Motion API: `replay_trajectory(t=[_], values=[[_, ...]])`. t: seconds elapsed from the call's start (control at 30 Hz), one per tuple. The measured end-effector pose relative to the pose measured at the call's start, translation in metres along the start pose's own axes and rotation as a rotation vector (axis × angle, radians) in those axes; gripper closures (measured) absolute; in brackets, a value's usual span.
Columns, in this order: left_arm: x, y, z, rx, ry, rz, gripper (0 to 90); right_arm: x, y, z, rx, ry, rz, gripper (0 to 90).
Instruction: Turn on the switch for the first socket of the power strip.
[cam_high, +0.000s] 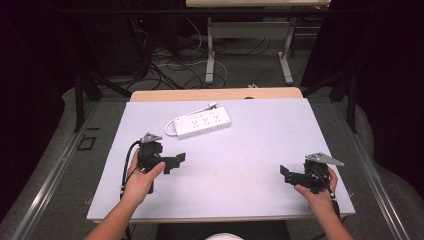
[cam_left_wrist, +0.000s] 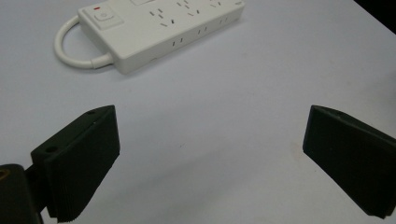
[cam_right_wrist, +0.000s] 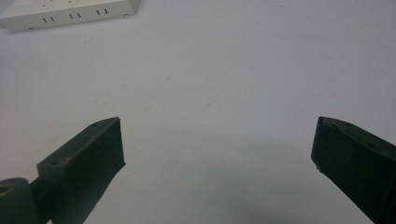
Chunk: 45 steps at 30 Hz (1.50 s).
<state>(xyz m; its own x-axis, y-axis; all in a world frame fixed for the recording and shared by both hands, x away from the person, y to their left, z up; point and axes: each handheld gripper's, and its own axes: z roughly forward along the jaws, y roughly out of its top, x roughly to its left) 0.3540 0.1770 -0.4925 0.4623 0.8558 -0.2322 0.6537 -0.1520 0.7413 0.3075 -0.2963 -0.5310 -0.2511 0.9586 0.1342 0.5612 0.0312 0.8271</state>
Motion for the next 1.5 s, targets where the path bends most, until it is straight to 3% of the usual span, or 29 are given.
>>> replay_trajectory(t=[0.2, 0.6, 0.93, 1.27, 1.5], values=[[0.009, -0.021, -0.004, 0.006, 0.027, -0.022, 4.6, 0.0, 0.0, 0.0, 0.0, 0.0, -0.001, 1.7], [0.025, -0.055, -0.006, 0.027, 0.109, -0.015, 5.1, 0.001, 0.0, 0.001, 0.002, 0.0, -0.008, 1.7], [0.037, -0.065, -0.007, -0.004, 0.13, -0.04, 5.1, 0.001, 0.0, 0.001, 0.004, 0.0, -0.002, 1.7], [0.049, -0.069, -0.01, 0.016, 0.143, -0.035, 4.4, 0.001, 0.0, 0.001, 0.002, 0.002, -0.013, 1.7], [0.054, -0.072, -0.009, 0.004, 0.151, -0.047, 3.3, 0.001, 0.0, 0.001, 0.003, 0.004, -0.007, 1.7]])
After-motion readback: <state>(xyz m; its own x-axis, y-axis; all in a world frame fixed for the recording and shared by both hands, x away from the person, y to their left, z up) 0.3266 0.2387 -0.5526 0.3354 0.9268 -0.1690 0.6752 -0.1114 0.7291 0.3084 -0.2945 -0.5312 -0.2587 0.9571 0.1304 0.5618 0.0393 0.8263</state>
